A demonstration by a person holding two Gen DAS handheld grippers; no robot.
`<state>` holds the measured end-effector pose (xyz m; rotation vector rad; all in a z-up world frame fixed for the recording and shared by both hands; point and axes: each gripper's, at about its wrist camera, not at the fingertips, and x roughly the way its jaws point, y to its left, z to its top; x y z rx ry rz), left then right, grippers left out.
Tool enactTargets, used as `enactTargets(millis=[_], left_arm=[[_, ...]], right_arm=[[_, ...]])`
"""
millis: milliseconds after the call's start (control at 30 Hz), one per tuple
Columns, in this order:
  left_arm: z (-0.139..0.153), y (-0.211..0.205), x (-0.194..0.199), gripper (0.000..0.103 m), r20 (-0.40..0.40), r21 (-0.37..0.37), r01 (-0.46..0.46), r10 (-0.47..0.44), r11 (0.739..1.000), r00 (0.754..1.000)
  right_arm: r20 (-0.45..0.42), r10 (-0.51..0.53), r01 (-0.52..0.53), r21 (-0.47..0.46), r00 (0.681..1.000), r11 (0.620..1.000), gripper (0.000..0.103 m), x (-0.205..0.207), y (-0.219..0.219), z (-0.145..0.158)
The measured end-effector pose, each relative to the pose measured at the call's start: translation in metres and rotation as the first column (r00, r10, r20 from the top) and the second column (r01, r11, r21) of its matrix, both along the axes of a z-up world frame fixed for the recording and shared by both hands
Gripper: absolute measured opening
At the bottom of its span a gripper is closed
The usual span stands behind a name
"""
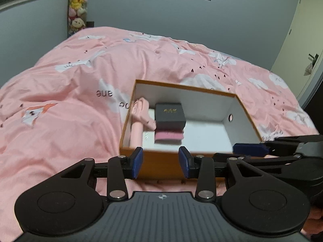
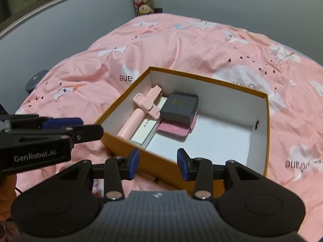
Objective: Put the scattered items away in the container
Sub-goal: 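Withdraw both tools from the box back over the scattered items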
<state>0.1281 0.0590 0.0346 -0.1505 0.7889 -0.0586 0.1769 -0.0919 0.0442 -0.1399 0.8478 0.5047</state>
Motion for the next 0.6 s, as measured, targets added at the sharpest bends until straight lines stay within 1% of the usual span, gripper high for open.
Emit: enactTargets(millis=[167, 233, 367, 433, 500, 600], left_arm=[[-0.003, -0.002, -0.032, 0.045, 0.025, 0.022, 0.022, -0.023, 0.999, 0.999], [-0.004, -0.004, -0.043, 0.046, 0.032, 0.034, 0.034, -0.036, 0.999, 0.999], [-0.008, -0.009, -0.061, 0.047, 0.034, 0.058, 0.063, -0.065, 0.996, 0.997], [-0.01, -0.011, -0.07, 0.048, 0.034, 0.059, 0.083, -0.086, 0.995, 0.996], [-0.014, -0.013, -0.078, 0.052, 0.032, 0.062, 0.113, -0.115, 0.992, 0.993], [-0.021, -0.016, -0.089, 0.053, 0.016, 0.063, 0.157, -0.158, 0.986, 0.987]], right_arm=[[0.06, -0.03, 0.027, 0.046, 0.998, 0.999, 0.045, -0.043, -0.01, -0.002], [0.082, -0.056, 0.05, 0.064, 0.995, 0.997, 0.049, -0.056, -0.015, -0.002], [0.14, -0.092, 0.085, 0.053, 0.986, 0.995, 0.05, -0.082, -0.018, -0.004], [0.147, -0.099, 0.093, 0.048, 0.984, 0.995, 0.05, -0.091, -0.019, -0.007], [0.137, -0.1, 0.095, 0.048, 0.985, 0.994, 0.05, -0.1, -0.021, -0.011], [0.118, -0.12, 0.116, 0.038, 0.986, 0.992, 0.05, -0.11, -0.024, -0.017]])
